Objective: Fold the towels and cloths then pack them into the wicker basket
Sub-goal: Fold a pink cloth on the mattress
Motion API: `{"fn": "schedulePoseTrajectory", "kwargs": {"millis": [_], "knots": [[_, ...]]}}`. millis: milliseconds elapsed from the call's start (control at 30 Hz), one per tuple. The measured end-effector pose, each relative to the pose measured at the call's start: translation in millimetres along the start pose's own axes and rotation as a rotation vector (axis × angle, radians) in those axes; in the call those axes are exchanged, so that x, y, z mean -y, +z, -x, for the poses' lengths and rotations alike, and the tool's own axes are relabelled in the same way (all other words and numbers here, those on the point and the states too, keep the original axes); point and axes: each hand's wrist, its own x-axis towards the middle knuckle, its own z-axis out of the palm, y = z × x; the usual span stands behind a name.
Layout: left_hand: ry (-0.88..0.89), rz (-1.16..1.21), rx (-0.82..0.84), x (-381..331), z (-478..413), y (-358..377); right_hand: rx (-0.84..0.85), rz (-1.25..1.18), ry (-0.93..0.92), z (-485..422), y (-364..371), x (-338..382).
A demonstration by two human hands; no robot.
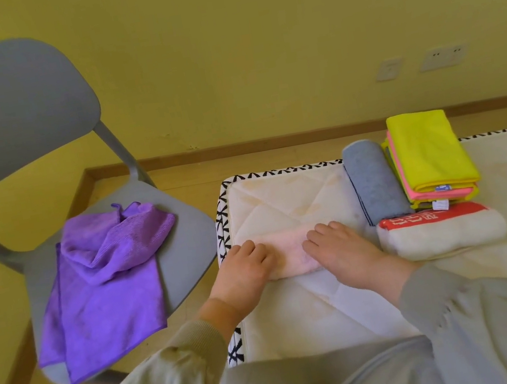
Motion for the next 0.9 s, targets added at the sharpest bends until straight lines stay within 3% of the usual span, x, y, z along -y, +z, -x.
{"fn": "schedulePoseTrajectory", "kwargs": {"millis": [67,100,167,233,267,367,433,767,900], "knots": [[-0.03,0.086,-0.002,-0.9,3.2,-3.1,0.084,-0.143,0.08,4.4,0.2,-3.8],[-0.07,0.148,-0.033,-0.9,2.3,-6.7,0.05,-0.244,0.15,4.6,-3.5,-4.2],[-0.181,0.251,-0.127,-1.4,-5.3,-15.6,-0.231,-0.393,0.298,1.6,-13.8,-4.6],[-0.245,0.273,-0.145,-3.2,-15.9,-21.5,-0.479,-0.386,0.399,-4.9,-14.1,-4.2],[-0.263,0.263,-0.092,-5.3,-20.8,-21.8,-0.46,-0.37,0.426,-8.7,-16.3,0.8],[-0.349,0.22,0.246,-13.7,-25.2,-10.8,-0.105,-0.275,0.352,-14.8,-2.3,17.7],[-0.367,0.187,0.354,-15.4,-22.9,2.2,0.068,-0.304,0.314,-13.8,13.9,18.1],[-0.364,0.175,0.431,-9.9,-16.7,28.8,0.259,-0.374,0.368,-12.7,34.3,-2.5],[-0.412,0.319,0.442,-0.6,-30.8,10.9,0.178,-0.527,0.465,-15.3,27.8,-11.2]]}}
